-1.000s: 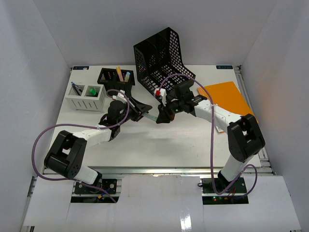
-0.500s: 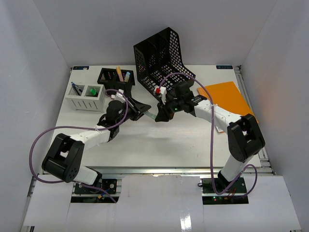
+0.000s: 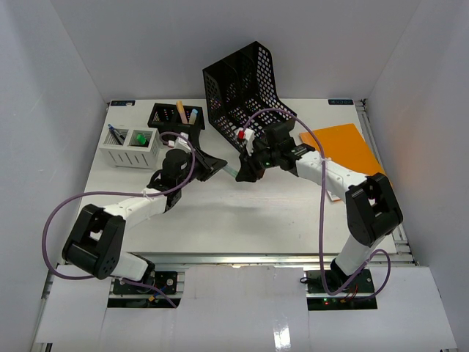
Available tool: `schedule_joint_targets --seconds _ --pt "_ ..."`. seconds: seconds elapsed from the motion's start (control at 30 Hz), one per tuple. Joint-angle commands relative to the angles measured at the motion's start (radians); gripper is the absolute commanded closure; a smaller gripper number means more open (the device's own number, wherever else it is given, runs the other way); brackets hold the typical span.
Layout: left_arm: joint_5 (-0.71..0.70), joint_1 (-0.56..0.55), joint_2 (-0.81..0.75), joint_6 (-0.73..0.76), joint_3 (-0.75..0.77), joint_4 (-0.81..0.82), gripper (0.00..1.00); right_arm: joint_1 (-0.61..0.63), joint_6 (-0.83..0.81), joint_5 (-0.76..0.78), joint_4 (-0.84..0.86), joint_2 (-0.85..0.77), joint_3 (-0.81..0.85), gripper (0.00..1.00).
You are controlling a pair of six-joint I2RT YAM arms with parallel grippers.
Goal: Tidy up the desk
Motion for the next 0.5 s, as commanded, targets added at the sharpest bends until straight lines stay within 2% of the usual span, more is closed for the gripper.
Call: schedule_joint_targets --seconds 0.0,0.03,0.1,0.13,0.17,0.3,0.47 --pt "-0.027 -0.003 -0.017 0.062 0.054 -0.032 0.95 -0.001 -0.012 -0.065 0.018 -0.042 0.007 0.56" --pt "-0.027 -0.003 -0.019 0.072 0.058 -0.038 1.0 0.0 -0.042 -0.065 0.013 -0.046 0.001 0.39" --pt "-0.058 -0.003 -0.028 0.127 0.078 -0.084 1.0 -0.004 -0.088 -0.06 -0.012 -0.051 0.0 0.09" --pt "-0.081 -0.003 -0.034 0.159 0.092 -0.114 1.0 -0.009 -0.112 -0.059 -0.032 -0.066 -0.001 0.04" --pt "-0.109 -0.001 -0.04 0.202 0.113 -0.151 1.0 -0.018 -0.15 -0.063 -0.037 -0.078 -0.015 0.02" --pt "-0.289 0.036 -0.053 0.526 0.231 -0.331 1.0 -0.129 -0.251 -0.186 -0.053 -0.164 -0.095 0.04" --pt "-0.375 0.164 0.014 0.751 0.415 -0.399 1.0 -0.278 -0.388 -0.333 -0.081 -0.316 -0.228 0.04"
